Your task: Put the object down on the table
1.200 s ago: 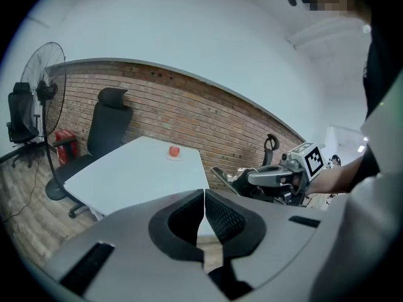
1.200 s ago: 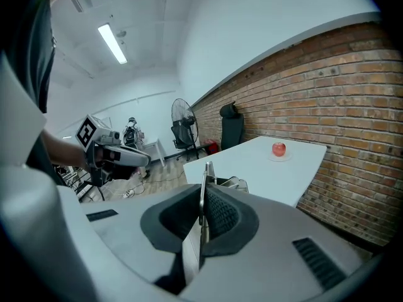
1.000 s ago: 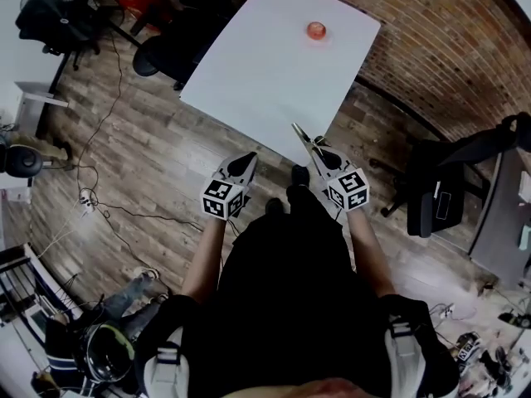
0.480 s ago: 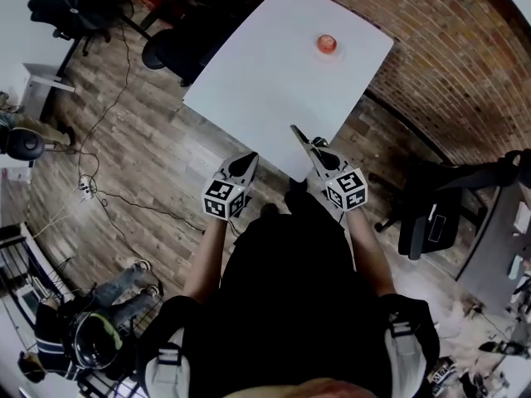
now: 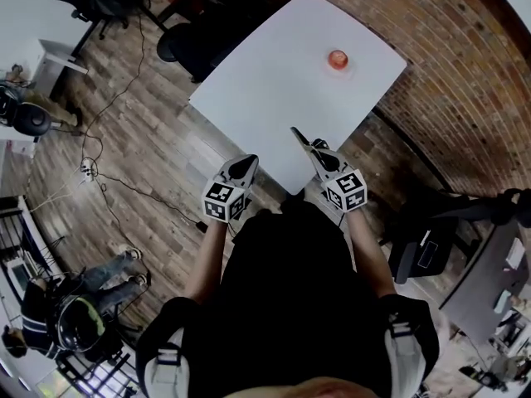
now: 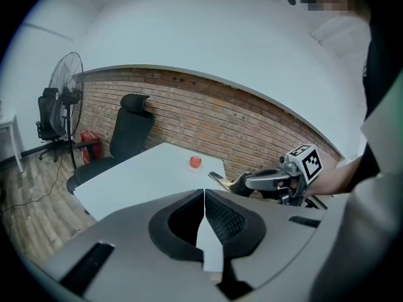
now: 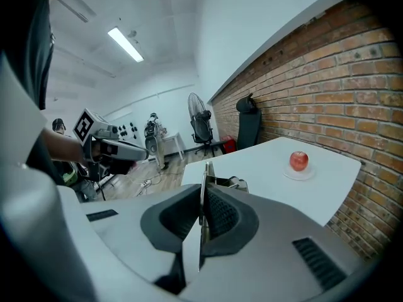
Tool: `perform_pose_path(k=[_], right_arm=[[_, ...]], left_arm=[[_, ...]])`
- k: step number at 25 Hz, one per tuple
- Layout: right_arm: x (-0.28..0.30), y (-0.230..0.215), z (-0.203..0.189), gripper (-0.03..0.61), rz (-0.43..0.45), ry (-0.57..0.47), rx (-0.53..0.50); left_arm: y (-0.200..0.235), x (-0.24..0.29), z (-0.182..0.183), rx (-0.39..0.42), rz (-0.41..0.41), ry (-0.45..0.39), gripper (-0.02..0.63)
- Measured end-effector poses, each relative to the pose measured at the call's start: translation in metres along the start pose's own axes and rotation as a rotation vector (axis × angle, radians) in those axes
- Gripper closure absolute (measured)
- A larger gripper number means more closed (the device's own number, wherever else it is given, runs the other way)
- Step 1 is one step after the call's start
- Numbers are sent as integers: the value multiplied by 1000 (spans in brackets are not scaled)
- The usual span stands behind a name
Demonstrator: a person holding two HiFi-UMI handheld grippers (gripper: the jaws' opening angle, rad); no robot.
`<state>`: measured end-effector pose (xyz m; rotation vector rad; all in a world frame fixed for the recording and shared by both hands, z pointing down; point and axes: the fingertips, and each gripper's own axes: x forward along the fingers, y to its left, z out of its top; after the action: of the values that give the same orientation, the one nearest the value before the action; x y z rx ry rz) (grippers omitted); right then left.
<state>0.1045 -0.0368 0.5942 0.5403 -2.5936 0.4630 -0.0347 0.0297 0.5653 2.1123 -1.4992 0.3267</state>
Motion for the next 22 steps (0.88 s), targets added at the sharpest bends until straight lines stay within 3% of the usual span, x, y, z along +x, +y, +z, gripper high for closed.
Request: perform_pose_path(k=[11, 22], right_arm=[[7, -34, -3, 574, 68, 22, -32], [20, -41, -1, 574, 94, 30, -43]], left_arm=[[-14, 29, 4, -27, 55, -23, 592], [-7, 22, 4, -46, 105, -35, 592]])
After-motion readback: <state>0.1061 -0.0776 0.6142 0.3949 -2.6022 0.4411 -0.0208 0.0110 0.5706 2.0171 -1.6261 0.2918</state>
